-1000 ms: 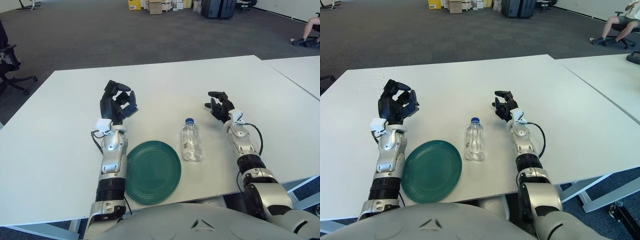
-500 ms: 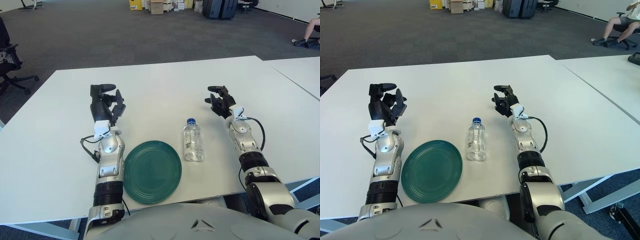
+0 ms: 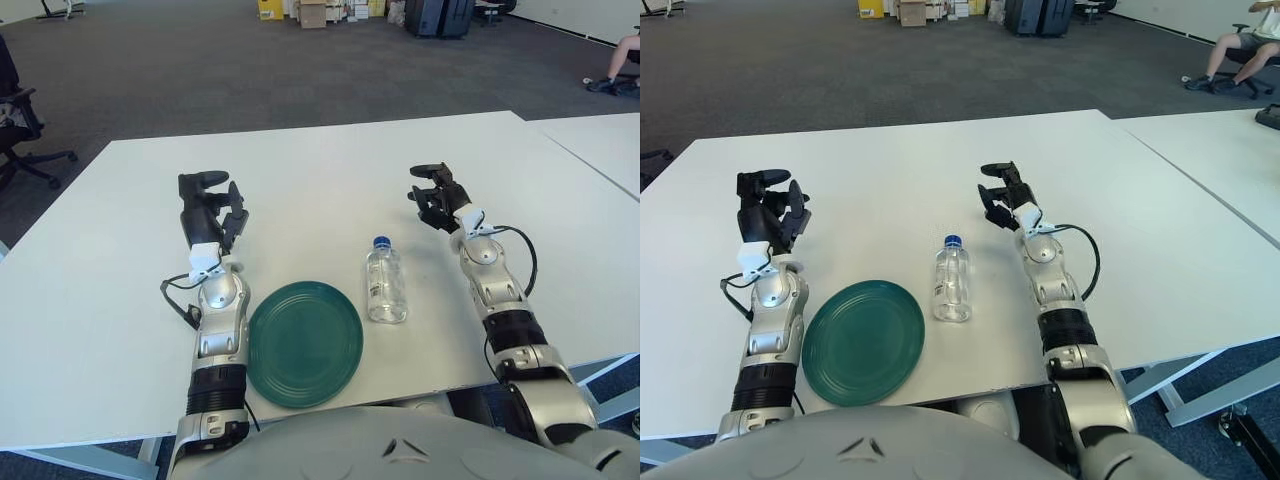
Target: Put the bottle into the plate.
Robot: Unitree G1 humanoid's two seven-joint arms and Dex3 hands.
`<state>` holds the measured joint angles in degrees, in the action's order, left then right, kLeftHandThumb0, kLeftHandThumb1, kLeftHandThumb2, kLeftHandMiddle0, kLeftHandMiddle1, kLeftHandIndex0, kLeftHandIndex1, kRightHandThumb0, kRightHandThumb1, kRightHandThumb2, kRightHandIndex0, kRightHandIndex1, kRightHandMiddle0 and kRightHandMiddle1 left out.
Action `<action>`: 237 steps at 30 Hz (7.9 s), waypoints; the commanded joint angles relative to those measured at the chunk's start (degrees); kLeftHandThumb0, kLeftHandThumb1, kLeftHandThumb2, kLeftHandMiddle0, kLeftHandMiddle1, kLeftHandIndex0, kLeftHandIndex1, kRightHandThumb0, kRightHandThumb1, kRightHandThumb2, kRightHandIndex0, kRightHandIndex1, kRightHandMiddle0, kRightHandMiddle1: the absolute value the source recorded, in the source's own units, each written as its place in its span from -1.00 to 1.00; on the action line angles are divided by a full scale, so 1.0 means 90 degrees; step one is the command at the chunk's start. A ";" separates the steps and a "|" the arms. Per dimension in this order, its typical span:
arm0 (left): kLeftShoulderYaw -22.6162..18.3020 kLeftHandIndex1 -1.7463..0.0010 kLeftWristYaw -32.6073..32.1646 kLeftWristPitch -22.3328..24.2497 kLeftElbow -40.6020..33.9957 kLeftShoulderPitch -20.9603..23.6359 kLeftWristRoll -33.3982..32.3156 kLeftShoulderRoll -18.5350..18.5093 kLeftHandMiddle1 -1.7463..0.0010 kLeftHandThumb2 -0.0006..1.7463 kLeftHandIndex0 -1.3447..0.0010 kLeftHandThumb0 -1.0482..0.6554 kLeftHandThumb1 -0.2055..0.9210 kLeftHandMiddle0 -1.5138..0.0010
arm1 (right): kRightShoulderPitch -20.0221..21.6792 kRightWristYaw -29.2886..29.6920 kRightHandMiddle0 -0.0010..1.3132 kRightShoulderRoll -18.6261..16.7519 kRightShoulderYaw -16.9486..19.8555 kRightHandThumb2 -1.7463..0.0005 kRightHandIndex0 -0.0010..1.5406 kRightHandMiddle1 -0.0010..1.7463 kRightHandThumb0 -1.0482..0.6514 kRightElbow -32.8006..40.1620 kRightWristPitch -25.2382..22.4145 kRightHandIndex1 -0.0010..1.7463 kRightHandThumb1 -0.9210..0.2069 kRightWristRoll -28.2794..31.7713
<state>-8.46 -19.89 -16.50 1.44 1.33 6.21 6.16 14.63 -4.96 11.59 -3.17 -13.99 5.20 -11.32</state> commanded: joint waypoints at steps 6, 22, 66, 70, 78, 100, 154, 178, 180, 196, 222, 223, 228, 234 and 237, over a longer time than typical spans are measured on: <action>0.0166 -1.00 0.0160 -0.0158 0.0285 0.0067 0.0103 -0.0134 -1.00 -0.40 0.69 -0.19 1.00 0.46 | -0.0059 -0.2046 -1.00 0.1890 -0.0597 0.50 -0.66 -0.06 -0.65 0.1772 0.0405 -0.16 -1.00 -0.0659; 0.0194 -1.00 0.0247 0.0032 0.0338 0.0150 -0.0052 -0.0125 -0.99 -0.40 0.70 -0.19 1.00 0.54 | 0.0781 -0.2226 -1.00 0.3207 -0.0934 0.58 -0.85 -0.27 -0.78 0.0739 0.3265 -0.78 -1.00 -0.1511; 0.0230 -1.00 0.0386 0.0031 0.0669 0.0352 -0.0248 -0.0034 -0.75 -0.40 0.69 -0.19 1.00 0.52 | 0.2948 0.4107 -1.00 0.3746 -0.3148 0.58 -0.98 -0.86 -0.64 -0.0789 0.5982 -1.00 -1.00 -0.7240; 0.0213 -1.00 0.0389 0.0001 0.0672 0.0354 -0.0270 -0.0013 -0.74 -0.40 0.69 -0.19 1.00 0.52 | 0.2833 0.4061 -1.00 0.3723 -0.3288 0.51 -0.97 -0.83 -0.60 -0.0656 0.5996 -1.00 -1.00 -0.7137; 0.0204 -1.00 0.0372 -0.0027 0.0659 0.0345 -0.0286 -0.0005 -0.73 -0.35 0.67 -0.19 0.94 0.51 | 0.2582 0.3957 -1.00 0.3659 -0.3395 0.41 -0.93 -0.75 -0.50 -0.0416 0.6066 -0.99 -1.00 -0.6819; 0.0192 -1.00 0.0390 0.0016 0.0609 0.0343 -0.0324 -0.0044 -0.77 -0.30 0.64 -0.20 0.89 0.52 | 0.2409 0.3667 -1.00 0.3918 -0.3926 0.29 -0.93 -0.75 -0.40 0.0179 0.6506 -0.99 -1.00 -0.7180; 0.0379 -1.00 0.0346 -0.0088 0.0384 0.0141 -0.0213 0.0094 -0.72 -0.40 0.69 -0.19 1.00 0.50 | 0.3640 0.5706 -1.00 0.2708 -0.5705 0.22 -0.79 -0.55 -0.40 -0.2286 0.5222 -0.98 -1.00 -0.8511; 0.0403 -1.00 0.0161 -0.0147 0.0329 0.0120 -0.0178 0.0121 -0.73 -0.35 0.66 -0.20 0.94 0.49 | 0.3715 0.6015 -1.00 0.2585 -0.6262 0.11 -0.71 -0.46 -0.39 -0.2650 0.5203 -0.97 -1.00 -0.8234; 0.0406 -1.00 0.0155 -0.0147 0.0336 0.0124 -0.0176 0.0111 -0.73 -0.34 0.66 -0.20 0.93 0.49 | 0.3701 0.5958 -1.00 0.2591 -0.6250 0.06 -0.70 -0.45 -0.38 -0.2661 0.5228 -0.97 -1.00 -0.8164; 0.0375 -1.00 0.0163 -0.0085 0.0390 0.0171 -0.0233 0.0073 -0.72 -0.33 0.66 -0.20 0.92 0.49 | 0.3598 0.5746 -1.00 0.2602 -0.6230 -0.02 -0.67 -0.42 -0.35 -0.2732 0.5376 -0.97 -1.00 -0.7848; 0.0312 -1.00 0.0105 -0.0076 0.0351 0.0201 -0.0282 0.0144 -0.75 -0.23 0.60 -0.21 0.81 0.50 | 0.3675 0.6707 -0.81 0.2621 -0.6455 0.14 -0.56 0.88 0.11 -0.2532 0.5154 0.74 -0.77 -0.8199; 0.0312 -1.00 0.0098 -0.0082 0.0352 0.0202 -0.0278 0.0147 -0.75 -0.22 0.60 -0.21 0.80 0.50 | 0.3677 0.6718 -0.75 0.2628 -0.6464 0.07 -0.54 0.89 0.15 -0.2519 0.5136 0.84 -0.67 -0.8217; 0.0324 -1.00 0.0049 -0.0059 0.0326 0.0201 -0.0260 0.0174 -0.76 -0.21 0.60 -0.21 0.79 0.51 | 0.3744 0.6806 -0.57 0.2673 -0.6570 -0.11 -0.46 0.88 0.22 -0.2473 0.5048 0.98 -0.41 -0.8362; 0.0349 -1.00 -0.0016 -0.0035 0.0288 0.0196 -0.0245 0.0193 -0.76 -0.21 0.60 -0.21 0.79 0.49 | 0.3792 0.6928 -0.44 0.2631 -0.6709 -0.20 -0.41 0.83 0.22 -0.2638 0.4962 1.00 -0.27 -0.8458; 0.0363 -1.00 -0.0037 -0.0043 0.0270 0.0185 -0.0244 0.0206 -0.76 -0.21 0.60 -0.21 0.79 0.48 | 0.3793 0.6978 -0.40 0.2606 -0.6763 -0.23 -0.39 0.82 0.22 -0.2742 0.4937 1.00 -0.23 -0.8465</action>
<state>-5.47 -19.58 -17.08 4.66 2.07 3.62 6.81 47.52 57.46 35.05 -63.18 -37.52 50.55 -86.36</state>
